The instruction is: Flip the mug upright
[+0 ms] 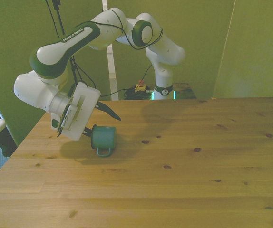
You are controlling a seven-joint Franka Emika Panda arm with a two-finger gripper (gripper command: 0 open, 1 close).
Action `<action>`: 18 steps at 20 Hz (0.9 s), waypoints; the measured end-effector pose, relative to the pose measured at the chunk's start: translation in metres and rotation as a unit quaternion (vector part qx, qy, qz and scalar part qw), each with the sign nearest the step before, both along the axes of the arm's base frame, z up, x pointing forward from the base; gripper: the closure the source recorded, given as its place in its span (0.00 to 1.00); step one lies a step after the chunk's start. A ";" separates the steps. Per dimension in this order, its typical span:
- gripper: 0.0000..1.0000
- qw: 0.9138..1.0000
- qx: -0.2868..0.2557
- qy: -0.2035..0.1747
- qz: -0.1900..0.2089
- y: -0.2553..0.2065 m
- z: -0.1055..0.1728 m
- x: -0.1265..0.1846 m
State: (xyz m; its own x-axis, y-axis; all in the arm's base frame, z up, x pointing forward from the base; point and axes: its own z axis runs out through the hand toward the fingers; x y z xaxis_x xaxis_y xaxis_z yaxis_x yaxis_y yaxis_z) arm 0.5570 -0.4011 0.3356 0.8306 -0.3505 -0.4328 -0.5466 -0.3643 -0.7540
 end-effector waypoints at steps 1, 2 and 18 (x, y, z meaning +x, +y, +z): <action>1.00 1.000 0.002 0.000 0.001 0.001 0.000 -0.001; 1.00 1.000 0.004 -0.001 0.003 0.002 0.000 -0.002; 1.00 1.000 0.017 -0.010 0.019 0.015 -0.001 -0.001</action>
State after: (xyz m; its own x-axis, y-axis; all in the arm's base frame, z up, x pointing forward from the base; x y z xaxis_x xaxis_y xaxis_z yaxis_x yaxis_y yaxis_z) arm 0.5560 -0.3856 0.3347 0.8516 -0.3038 -0.4273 -0.5177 -0.3592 -0.7765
